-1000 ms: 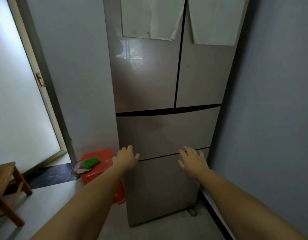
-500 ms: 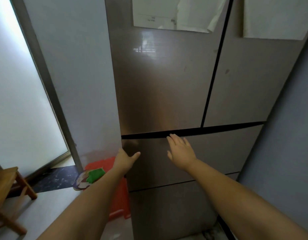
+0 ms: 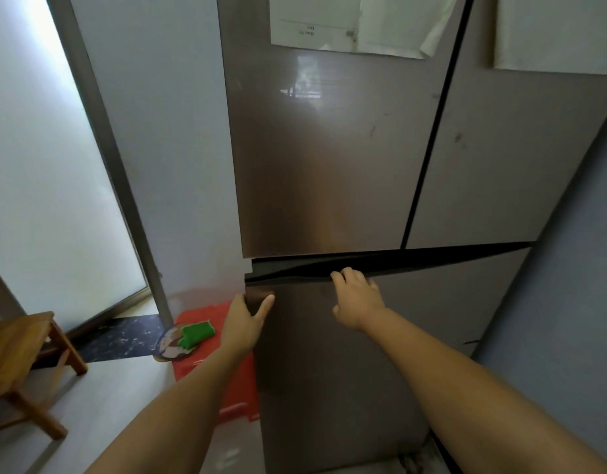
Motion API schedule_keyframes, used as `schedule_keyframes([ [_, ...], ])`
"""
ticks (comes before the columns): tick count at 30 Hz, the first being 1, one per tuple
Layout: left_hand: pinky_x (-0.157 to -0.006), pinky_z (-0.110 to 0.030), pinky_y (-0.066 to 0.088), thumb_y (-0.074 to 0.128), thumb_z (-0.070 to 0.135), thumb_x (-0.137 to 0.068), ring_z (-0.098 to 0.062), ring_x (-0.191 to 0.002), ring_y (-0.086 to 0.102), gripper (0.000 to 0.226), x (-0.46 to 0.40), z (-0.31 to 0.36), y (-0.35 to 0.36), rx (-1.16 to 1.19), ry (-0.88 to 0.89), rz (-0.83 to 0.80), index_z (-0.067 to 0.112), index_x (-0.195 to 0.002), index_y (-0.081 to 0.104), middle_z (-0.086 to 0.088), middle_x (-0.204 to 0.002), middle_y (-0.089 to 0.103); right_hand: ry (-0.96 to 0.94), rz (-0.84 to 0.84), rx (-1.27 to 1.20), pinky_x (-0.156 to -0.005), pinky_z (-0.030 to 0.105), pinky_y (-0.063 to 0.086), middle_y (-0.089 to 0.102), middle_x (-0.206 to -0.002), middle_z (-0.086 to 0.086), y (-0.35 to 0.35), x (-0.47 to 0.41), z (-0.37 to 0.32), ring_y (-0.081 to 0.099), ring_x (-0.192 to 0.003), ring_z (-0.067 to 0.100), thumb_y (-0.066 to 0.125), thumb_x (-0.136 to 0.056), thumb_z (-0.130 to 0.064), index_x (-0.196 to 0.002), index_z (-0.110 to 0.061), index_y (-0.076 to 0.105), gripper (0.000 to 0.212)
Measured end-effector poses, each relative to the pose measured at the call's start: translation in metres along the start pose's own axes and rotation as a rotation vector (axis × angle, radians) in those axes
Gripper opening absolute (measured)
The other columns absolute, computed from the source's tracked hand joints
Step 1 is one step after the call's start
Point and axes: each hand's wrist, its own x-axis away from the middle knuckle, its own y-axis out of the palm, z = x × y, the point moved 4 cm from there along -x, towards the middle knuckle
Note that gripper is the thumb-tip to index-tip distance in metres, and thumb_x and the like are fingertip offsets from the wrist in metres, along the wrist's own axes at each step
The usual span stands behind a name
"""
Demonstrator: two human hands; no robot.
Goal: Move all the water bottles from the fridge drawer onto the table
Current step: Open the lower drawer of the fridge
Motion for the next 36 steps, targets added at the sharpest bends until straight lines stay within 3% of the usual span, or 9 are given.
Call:
schedule_keyframes([
  [7,-0.075,-0.031,0.050,0.053,0.054,-0.087,-0.022,-0.087,0.061,0.036,0.115,0.007,-0.007,-0.130,0.183,0.052,0.019,-0.095,0.056,0.002,-0.086,0.060,-0.044,0.151,-0.225,-0.104,0.041,0.035,0.038,-0.141,0.005,0.001,0.094,0.030,0.032,-0.133,0.024,0.041,-0.093,-0.007,-0.140,-0.015,0.038,0.048],
  [11,-0.067,-0.039,0.053,0.037,0.075,-0.075,-0.023,-0.069,0.062,0.052,0.197,0.031,0.007,-0.225,0.412,-0.033,0.027,-0.077,0.055,0.001,-0.071,0.061,-0.005,0.238,-0.378,-0.098,0.039,0.043,0.048,-0.133,0.005,0.003,0.159,0.067,0.046,-0.121,0.022,0.038,-0.093,-0.005,-0.128,-0.017,0.049,0.038],
  [14,-0.061,-0.039,0.054,0.037,0.057,-0.089,-0.016,-0.059,0.063,0.044,0.232,0.067,0.015,-0.039,0.583,-0.007,0.027,-0.068,0.062,0.002,-0.061,0.063,0.123,0.338,-0.625,-0.074,0.026,0.045,0.056,-0.123,0.008,-0.008,0.204,0.100,0.054,-0.095,0.016,0.040,-0.097,-0.014,-0.128,-0.015,0.046,0.032],
  [16,-0.063,-0.037,0.055,0.040,0.042,-0.092,-0.010,-0.060,0.064,0.040,0.244,0.099,0.033,-0.070,0.662,-0.015,0.018,-0.078,0.068,0.006,-0.060,0.062,0.193,0.384,-0.667,-0.072,0.023,0.043,0.054,-0.124,0.010,-0.022,0.235,0.118,0.054,-0.093,0.015,0.041,-0.099,-0.021,-0.135,-0.012,0.041,0.038],
  [20,-0.088,-0.035,0.053,0.046,0.015,-0.095,-0.013,-0.102,0.064,0.033,0.251,0.155,0.117,-0.435,0.795,-0.320,0.023,-0.125,0.057,0.003,-0.109,0.067,0.277,-0.007,-0.456,-0.107,0.037,0.037,0.033,-0.149,0.019,-0.032,0.282,0.130,0.043,-0.130,0.031,0.037,-0.097,-0.048,-0.148,-0.005,0.020,0.069],
  [23,-0.114,-0.037,0.030,0.044,0.002,-0.091,-0.020,-0.142,0.027,0.063,0.272,0.187,0.211,-0.755,1.056,-0.602,0.027,-0.147,0.028,-0.004,-0.155,0.028,0.358,-0.261,-0.297,-0.117,0.040,0.024,0.003,-0.159,0.019,-0.031,0.331,0.161,0.022,-0.144,0.032,0.038,-0.093,-0.058,-0.150,-0.006,-0.013,0.092],
  [26,-0.120,-0.045,0.011,0.045,0.011,-0.094,-0.019,-0.148,0.000,0.070,0.293,0.209,0.280,-0.937,1.247,-0.685,0.029,-0.151,0.009,0.001,-0.161,0.004,0.432,-0.269,-0.260,-0.120,0.041,0.012,-0.016,-0.158,0.015,-0.033,0.367,0.204,0.003,-0.148,0.029,0.035,-0.098,-0.048,-0.149,-0.009,-0.018,0.083],
  [30,-0.119,-0.045,0.009,0.043,0.025,-0.095,-0.016,-0.148,0.003,0.064,0.313,0.233,0.344,-0.823,1.317,-0.760,0.025,-0.151,0.012,0.003,-0.160,0.008,0.520,-0.221,-0.257,-0.121,0.038,0.007,-0.016,-0.159,0.008,-0.034,0.395,0.271,-0.002,-0.149,0.024,0.027,-0.102,-0.037,-0.150,-0.014,-0.015,0.068],
  [36,-0.120,-0.048,0.008,0.037,0.042,-0.098,-0.014,-0.148,0.005,0.060,0.325,0.260,0.429,-0.735,1.338,-0.744,0.028,-0.151,0.012,0.005,-0.159,0.011,0.753,-0.125,-0.036,-0.118,0.053,0.001,-0.010,-0.161,-0.003,-0.036,0.430,0.356,-0.010,-0.148,0.021,0.016,-0.103,-0.038,-0.151,-0.028,-0.009,0.055],
])
